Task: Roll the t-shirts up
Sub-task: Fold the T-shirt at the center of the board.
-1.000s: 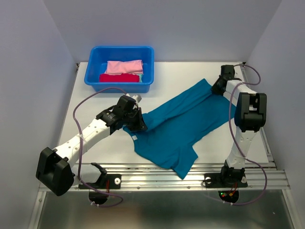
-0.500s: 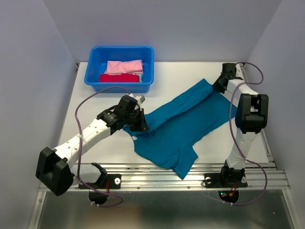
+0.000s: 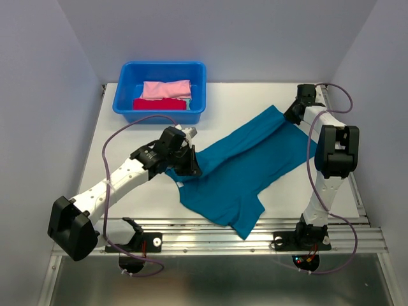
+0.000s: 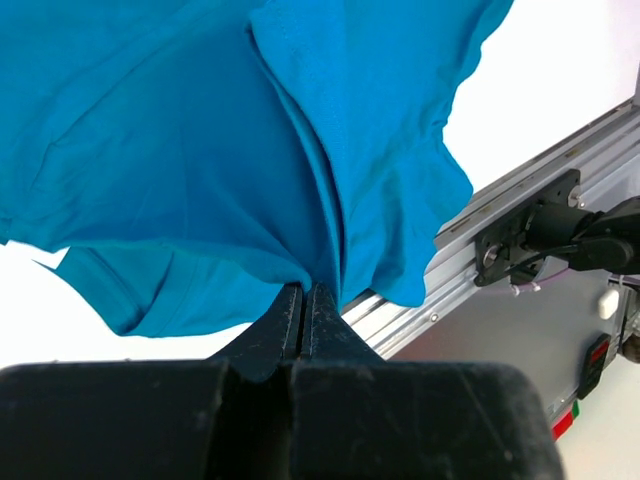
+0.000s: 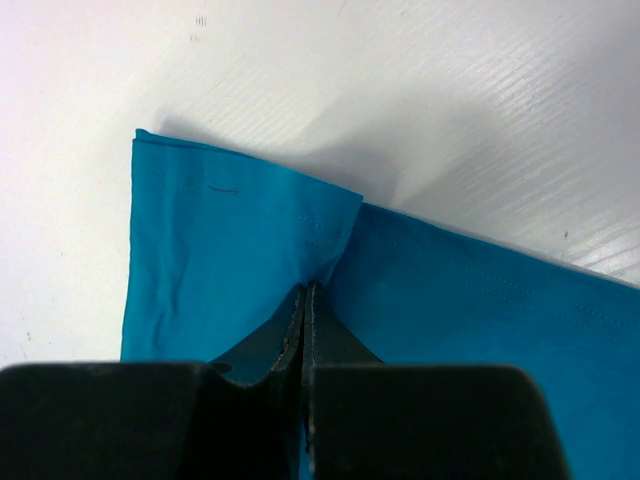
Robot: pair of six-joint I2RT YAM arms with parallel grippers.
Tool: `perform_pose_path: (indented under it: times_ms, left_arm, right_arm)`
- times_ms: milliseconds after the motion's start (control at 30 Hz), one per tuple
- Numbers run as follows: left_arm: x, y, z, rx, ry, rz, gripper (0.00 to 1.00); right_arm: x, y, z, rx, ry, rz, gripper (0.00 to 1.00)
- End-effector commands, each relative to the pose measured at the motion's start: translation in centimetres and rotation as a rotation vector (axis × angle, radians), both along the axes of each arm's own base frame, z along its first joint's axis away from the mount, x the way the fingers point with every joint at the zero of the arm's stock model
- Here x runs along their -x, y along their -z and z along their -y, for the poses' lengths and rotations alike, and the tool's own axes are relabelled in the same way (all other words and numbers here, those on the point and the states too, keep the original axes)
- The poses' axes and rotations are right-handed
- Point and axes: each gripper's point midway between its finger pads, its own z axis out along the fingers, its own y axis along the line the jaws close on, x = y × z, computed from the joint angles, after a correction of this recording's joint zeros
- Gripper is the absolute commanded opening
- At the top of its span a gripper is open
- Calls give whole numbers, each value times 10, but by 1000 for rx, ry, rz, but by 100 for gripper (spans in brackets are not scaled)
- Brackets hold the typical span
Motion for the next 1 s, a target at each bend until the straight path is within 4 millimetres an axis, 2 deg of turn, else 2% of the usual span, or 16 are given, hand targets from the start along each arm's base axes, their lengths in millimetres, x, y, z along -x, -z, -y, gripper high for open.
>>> perform_pose_path:
  times_ms: [0,167,467,600,800,967]
  left_arm:
    - [-2,-24,10,53,15,30,0]
    - [4,-17,16,56,26,-1,0]
    - [12,-21,33,79,59,-11,0]
    - [12,-17,31,57,51,-18,0]
    - [13,-2,15,-29,-1,-29,0]
    - [10,1,10,-60,-36,-32,0]
  right_arm:
    - [-11,-17,7,17,23,60,1]
    - [-15,-20,8,19,29,70,1]
    - [-19,-18,8,17,29,72,1]
    - [-19,-17,9,17,31,70,1]
    - [-19,-15,9,21,31,65,1]
    - [-19,-16,12,7,35,68,1]
